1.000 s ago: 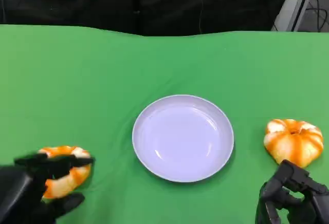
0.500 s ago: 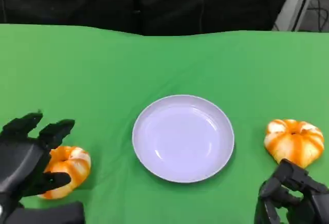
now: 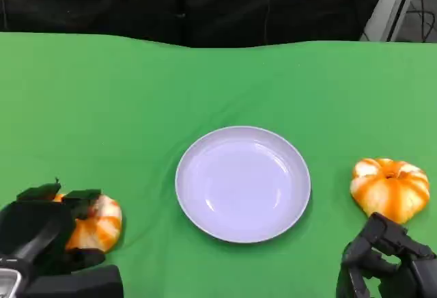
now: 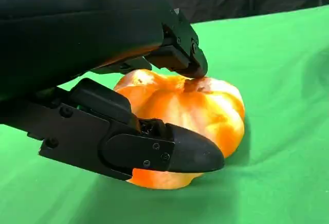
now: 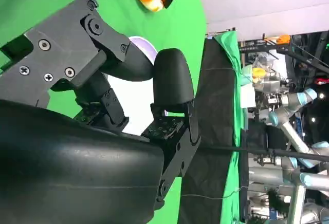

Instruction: Grasp the bread from the table and place it into the plate.

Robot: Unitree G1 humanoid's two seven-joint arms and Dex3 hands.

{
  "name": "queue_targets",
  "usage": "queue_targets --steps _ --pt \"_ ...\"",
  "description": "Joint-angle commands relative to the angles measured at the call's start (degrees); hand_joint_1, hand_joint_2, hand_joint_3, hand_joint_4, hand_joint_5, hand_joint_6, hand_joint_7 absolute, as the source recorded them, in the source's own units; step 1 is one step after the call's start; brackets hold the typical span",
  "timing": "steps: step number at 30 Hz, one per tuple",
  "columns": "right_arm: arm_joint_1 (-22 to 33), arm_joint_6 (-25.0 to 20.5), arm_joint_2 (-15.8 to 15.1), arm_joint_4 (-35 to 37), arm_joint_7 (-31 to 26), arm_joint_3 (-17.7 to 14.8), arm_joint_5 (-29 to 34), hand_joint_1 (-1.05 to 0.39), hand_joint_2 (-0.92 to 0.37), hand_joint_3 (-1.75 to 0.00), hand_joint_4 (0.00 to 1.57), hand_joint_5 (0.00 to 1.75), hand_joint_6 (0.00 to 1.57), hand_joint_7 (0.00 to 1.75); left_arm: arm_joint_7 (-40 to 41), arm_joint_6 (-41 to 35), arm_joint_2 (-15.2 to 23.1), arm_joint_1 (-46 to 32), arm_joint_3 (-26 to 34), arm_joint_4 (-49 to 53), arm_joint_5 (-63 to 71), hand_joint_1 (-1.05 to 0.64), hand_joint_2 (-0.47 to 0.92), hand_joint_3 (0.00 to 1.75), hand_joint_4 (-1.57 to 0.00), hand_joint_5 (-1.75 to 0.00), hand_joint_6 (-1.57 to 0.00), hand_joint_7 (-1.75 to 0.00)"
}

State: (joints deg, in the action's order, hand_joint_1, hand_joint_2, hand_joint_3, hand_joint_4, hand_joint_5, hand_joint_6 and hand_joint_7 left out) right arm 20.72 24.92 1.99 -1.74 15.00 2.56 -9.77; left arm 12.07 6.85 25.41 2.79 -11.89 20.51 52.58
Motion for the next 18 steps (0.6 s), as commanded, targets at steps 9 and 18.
queue_targets --steps 9,18 --pt "0.3 0.5 -0.9 -0.7 -0.2 -0.4 0.0 -0.14 -0.47 -1.36 0.85 1.75 0.75 1.64 -3.6 -3.9 2.7 -0.6 -3.5 0.6 -3.3 -0.9 0.92 0.38 -0.42 -0.02 -0.48 -0.01" --pt "0.4 -0.8 -0.7 -1.6 -0.5 -0.3 -0.4 -0.15 -0.48 -1.34 0.85 1.75 0.75 1.63 -3.7 -3.8 3.7 0.1 -4.9 1.0 -5.1 -0.63 0.92 0.3 -0.57 -0.05 -0.57 -0.02"
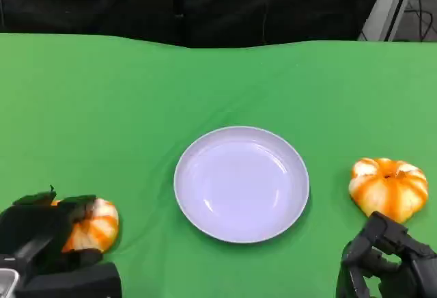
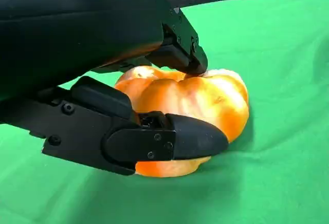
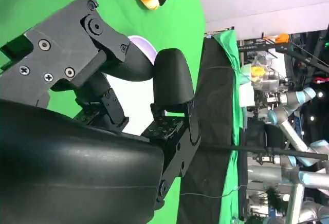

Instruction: Grasp the bread from the table and place it into the plate.

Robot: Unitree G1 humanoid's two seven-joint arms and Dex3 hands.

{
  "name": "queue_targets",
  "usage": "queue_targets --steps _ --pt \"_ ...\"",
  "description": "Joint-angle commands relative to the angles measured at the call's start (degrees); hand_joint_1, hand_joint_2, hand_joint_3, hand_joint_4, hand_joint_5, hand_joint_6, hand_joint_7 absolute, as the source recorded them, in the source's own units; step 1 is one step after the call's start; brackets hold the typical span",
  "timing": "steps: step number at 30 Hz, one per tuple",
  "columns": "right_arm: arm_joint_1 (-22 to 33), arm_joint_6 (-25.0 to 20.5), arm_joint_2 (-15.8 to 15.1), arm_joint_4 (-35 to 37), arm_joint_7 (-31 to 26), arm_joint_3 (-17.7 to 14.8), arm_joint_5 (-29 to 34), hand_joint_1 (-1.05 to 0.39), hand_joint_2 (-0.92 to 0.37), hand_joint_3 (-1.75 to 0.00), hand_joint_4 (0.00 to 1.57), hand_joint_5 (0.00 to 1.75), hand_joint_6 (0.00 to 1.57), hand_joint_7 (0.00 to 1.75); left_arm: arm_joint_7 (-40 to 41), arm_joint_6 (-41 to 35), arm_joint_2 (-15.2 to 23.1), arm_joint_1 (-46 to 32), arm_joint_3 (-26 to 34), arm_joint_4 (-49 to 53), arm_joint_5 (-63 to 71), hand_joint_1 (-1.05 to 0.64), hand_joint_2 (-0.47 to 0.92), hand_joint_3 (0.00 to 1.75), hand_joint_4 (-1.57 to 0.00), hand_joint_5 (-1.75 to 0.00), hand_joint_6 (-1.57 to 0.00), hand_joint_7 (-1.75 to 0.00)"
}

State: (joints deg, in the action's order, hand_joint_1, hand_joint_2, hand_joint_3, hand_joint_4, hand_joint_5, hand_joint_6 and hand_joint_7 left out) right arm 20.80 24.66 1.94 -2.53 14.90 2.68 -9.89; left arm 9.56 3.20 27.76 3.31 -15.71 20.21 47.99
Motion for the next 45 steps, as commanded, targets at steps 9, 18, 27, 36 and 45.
queue_targets --steps 9,18,27,36,45 --pt "0.2 -0.5 -0.7 -0.6 -0.1 -0.5 -0.7 -0.15 -0.48 -1.34 0.85 1.75 0.76 1.63 4.9 6.2 -0.1 1.3 -0.3 6.6 -6.0 -0.15 0.92 0.22 -0.61 -1.72 -0.44 -1.7" --pt "0.1 -0.2 -0.8 -0.5 0.3 -0.6 -1.1 -0.15 -0.48 -1.35 0.85 1.75 0.76 1.62 11.8 8.6 -1.5 0.8 0.6 6.8 -7.3 -0.13 0.92 0.27 -0.7 -1.75 -0.43 -1.75" --pt "0.3 -1.0 -0.8 -0.9 0.1 -0.6 -1.2 -0.15 -0.48 -1.35 0.85 1.75 0.76 1.61 15.1 10.2 -1.0 1.0 0.9 5.7 -7.5 -0.15 0.92 0.26 -0.73 -1.75 -0.78 -0.76" --pt "0.1 -0.5 -0.7 -0.5 0.4 -0.7 -1.3 -0.14 -0.48 -1.35 0.85 1.75 0.77 1.6 13.1 9.8 -0.6 0.6 3.5 -4.3 -8.0 -0.1 0.92 0.21 -0.72 -1.75 -0.45 -1.75" --pt "-0.1 -0.4 -0.5 -0.3 0.3 -0.7 -1.2 -0.14 -0.47 -1.36 0.86 1.75 0.78 1.6 7.1 6.8 -1.8 2.0 4.6 -15.6 -8.0 -0.1 0.83 0.52 -0.81 -1.75 -0.54 -1.75"
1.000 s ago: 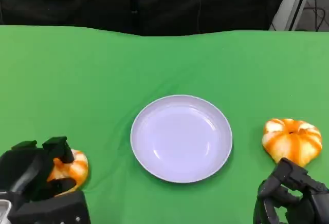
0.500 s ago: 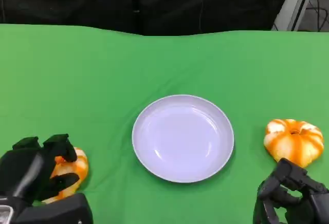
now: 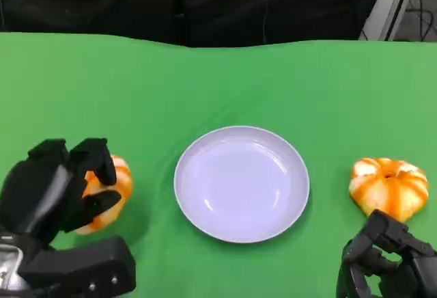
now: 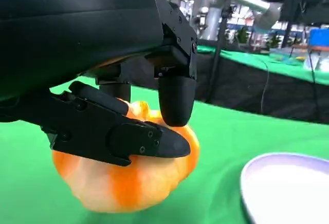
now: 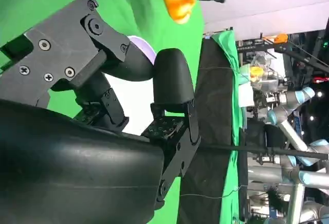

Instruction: Grasp the bread from the table and place it into the plate.

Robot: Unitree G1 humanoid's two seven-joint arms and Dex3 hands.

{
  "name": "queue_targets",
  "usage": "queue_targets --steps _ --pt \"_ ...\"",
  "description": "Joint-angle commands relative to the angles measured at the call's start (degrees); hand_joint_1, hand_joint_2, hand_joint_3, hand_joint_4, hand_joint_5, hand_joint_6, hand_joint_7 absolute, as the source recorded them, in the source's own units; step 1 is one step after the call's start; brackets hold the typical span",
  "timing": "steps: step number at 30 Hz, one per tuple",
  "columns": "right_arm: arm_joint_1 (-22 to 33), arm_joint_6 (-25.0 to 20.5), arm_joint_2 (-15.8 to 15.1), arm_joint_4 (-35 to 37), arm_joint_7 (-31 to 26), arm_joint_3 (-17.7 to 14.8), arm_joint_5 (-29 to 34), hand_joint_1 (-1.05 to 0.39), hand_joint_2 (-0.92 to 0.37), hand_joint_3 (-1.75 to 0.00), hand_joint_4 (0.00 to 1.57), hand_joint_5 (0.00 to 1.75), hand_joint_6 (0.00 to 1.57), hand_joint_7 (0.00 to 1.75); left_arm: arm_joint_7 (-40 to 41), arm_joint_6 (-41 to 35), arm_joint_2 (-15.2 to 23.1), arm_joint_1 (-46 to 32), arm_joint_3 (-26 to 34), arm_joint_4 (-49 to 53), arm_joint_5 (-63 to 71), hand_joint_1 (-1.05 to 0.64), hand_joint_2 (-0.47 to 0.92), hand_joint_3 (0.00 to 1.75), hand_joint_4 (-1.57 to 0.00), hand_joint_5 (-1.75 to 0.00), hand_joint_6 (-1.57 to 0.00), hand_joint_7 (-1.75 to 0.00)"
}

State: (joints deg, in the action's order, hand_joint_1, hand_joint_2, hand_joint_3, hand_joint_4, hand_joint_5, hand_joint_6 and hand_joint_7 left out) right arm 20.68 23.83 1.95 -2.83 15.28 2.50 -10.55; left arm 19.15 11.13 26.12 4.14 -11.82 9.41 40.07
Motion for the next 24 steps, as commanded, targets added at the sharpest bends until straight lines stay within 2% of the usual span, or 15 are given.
queue_targets --steps 1,2,5,14,18,24 --pt "0.0 0.7 -0.5 0.2 0.0 -0.5 -0.5 -0.14 -0.47 -1.36 0.86 1.75 0.78 1.6 -3.0 -1.4 -0.5 1.4 0.7 -5.7 -0.1 -0.11 0.79 0.6 -0.81 -1.75 -0.55 -1.75" --pt "-0.1 0.8 -0.5 0.4 0.0 -0.5 -0.5 -0.14 -0.47 -1.36 0.86 1.75 0.78 1.6 -3.5 -1.6 -0.7 1.5 0.7 -6.3 -0.1 -0.11 0.75 0.68 -0.82 -1.75 -0.55 -1.75" --pt "0.0 0.6 -0.4 0.3 -0.2 -0.5 -0.3 -0.15 -0.47 -1.36 0.86 1.75 0.77 1.61 -3.8 -1.4 -1.3 2.4 0.4 -7.3 0.7 -0.11 0.72 0.75 -0.82 -1.75 -0.56 -1.75" --pt "-0.5 1.1 -0.5 1.0 0.2 -0.7 -0.4 -0.14 -0.47 -1.36 0.85 1.75 0.77 1.6 -6.4 -1.8 -7.1 10.3 -4.6 -4.5 2.1 -0.15 0.69 0.77 -0.81 -1.75 -0.56 -1.75" --pt "-0.3 1.3 -0.2 1.0 -0.3 -0.5 0.1 -0.14 -0.47 -1.35 0.85 1.75 0.77 1.59 -5.7 -1.3 -10.2 14.4 -7.8 -0.9 3.9 -0.17 0.66 0.85 -0.83 -1.75 -0.58 -1.75" --pt "-0.3 1.5 -0.2 1.0 -0.4 -0.4 0.2 -0.14 -0.48 -1.34 0.85 1.75 0.78 1.59 -5.0 -0.7 -10.9 15.3 -8.2 0.4 4.6 -0.17 0.64 0.87 -0.82 -1.75 -0.57 -1.75"
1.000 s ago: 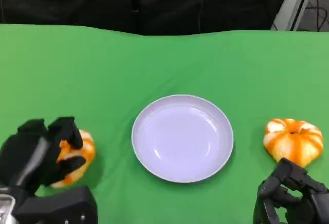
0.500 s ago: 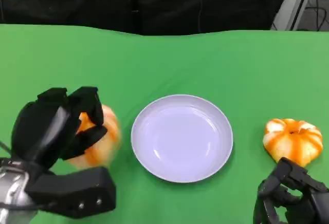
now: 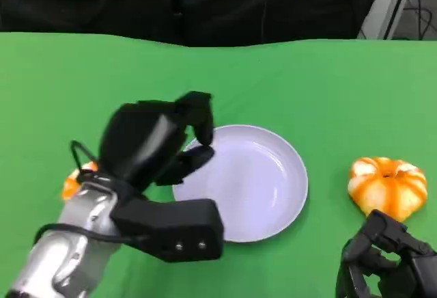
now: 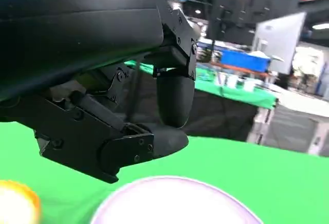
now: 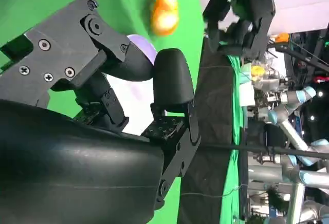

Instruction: Grasp the bread from the table and place it into the plate.

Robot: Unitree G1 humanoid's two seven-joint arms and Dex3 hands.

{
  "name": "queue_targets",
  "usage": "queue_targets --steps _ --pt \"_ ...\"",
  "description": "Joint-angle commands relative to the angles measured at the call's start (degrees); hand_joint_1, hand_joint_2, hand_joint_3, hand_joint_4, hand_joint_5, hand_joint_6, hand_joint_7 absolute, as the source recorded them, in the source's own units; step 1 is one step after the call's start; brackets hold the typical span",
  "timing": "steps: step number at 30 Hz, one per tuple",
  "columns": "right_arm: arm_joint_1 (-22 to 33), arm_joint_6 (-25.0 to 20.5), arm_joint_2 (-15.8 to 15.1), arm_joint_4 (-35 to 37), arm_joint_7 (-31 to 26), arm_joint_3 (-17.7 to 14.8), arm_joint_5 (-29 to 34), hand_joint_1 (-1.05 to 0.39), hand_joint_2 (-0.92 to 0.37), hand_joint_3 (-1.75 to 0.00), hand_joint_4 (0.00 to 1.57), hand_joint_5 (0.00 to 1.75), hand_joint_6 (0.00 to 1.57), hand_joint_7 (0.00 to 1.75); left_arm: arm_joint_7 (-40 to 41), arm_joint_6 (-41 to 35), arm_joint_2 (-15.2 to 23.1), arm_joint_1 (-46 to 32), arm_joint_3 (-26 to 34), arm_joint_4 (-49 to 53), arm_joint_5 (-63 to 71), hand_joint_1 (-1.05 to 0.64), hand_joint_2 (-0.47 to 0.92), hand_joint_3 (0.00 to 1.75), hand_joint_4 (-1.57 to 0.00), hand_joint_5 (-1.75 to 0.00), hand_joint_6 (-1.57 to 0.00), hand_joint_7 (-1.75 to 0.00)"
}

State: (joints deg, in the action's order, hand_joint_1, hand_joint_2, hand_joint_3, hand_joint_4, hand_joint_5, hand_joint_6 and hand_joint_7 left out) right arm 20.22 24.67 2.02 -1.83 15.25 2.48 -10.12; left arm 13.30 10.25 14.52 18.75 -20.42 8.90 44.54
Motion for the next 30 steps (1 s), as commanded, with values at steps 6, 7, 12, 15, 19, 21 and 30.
queue_targets --steps 6,7,12,15,19,21,30 --pt "0.7 0.1 0.2 -1.1 -0.3 0.2 -1.2 -0.15 -0.48 -1.35 0.86 1.75 0.77 1.59 0.1 1.0 0.3 -1.8 -1.1 0.6 0.0 -0.14 0.63 0.88 -0.82 -1.75 -0.56 -1.75" --pt "0.7 0.0 0.1 -1.1 -0.2 0.2 -1.4 -0.15 -0.47 -1.35 0.86 1.75 0.77 1.59 0.2 1.2 0.5 -2.1 -0.9 0.5 -0.2 -0.13 0.63 0.89 -0.81 -1.75 -0.56 -1.75" --pt "0.7 0.1 -0.4 -0.9 -0.5 -0.2 -0.9 -0.16 -0.47 -1.36 0.86 1.75 0.77 1.59 -0.7 1.8 0.8 -5.3 1.4 -1.7 -3.4 -0.11 0.65 0.9 -0.83 -1.75 -0.58 -1.75" --pt "1.1 -0.2 -0.5 -1.5 -0.4 0.0 -1.0 -0.15 -0.47 -1.36 0.85 1.75 0.77 1.58 -2.8 1.9 1.3 -8.2 4.3 -5.4 -7.9 -0.1 0.66 0.89 -0.79 -1.75 -0.59 -1.7" --pt "0.7 -0.2 -0.7 -1.0 -0.2 -0.3 -1.4 -0.13 -0.47 -1.36 0.85 1.75 0.78 1.58 -4.8 2.1 2.5 -9.4 6.1 -7.4 -10.1 -0.15 0.67 0.85 -0.68 -1.7 -0.69 -1.29" --pt "0.5 -0.2 -0.9 -0.7 -0.2 -0.5 -1.3 -0.14 -0.47 -1.35 0.85 1.75 0.78 1.59 -8.8 1.3 5.0 -10.6 7.7 -10.1 -11.8 -0.27 0.73 0.69 -0.68 -1.41 -0.73 -0.96" --pt "0.5 -0.4 -0.7 -1.1 -0.5 -0.4 -1.1 -0.15 -0.47 -1.35 0.86 1.75 0.78 1.59 -19.0 -3.3 13.2 -17.5 13.3 -21.8 -9.9 -0.9 0.92 0.43 -0.38 -0.01 -0.52 0.0"
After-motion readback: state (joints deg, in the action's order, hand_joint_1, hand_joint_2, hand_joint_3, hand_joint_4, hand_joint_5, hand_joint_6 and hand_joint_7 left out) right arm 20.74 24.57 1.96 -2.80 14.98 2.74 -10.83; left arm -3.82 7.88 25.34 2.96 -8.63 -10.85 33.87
